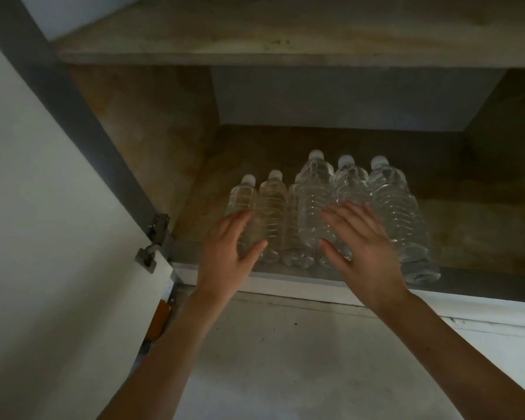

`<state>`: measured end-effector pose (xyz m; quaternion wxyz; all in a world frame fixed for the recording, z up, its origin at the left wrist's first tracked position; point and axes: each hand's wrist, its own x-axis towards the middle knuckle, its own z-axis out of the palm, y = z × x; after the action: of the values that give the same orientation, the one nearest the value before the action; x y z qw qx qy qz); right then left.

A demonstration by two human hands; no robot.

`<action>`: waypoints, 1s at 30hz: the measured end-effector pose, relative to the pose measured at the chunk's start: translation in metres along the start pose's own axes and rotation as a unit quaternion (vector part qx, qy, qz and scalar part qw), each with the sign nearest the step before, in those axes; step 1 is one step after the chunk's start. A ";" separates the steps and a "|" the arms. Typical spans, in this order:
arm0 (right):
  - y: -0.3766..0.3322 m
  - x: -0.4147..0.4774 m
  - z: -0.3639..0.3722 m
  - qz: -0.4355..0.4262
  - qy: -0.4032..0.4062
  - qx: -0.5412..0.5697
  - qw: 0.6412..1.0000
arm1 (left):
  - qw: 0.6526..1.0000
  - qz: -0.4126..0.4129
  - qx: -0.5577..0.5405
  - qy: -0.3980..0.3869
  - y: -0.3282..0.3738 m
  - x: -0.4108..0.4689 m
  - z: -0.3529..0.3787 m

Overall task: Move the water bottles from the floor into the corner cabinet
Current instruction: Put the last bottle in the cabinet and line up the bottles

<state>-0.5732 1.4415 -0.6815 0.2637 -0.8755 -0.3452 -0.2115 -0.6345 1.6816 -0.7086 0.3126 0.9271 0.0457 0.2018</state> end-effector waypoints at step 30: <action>0.011 0.012 -0.019 0.119 -0.109 -0.064 0.985 | 0.899 -0.292 -0.326 0.022 -0.009 0.020 -0.011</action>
<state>-0.5616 1.4288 -0.6635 0.1915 -0.9432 -0.2510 -0.1039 -0.6207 1.6991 -0.6989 0.6415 0.7134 0.2526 0.1251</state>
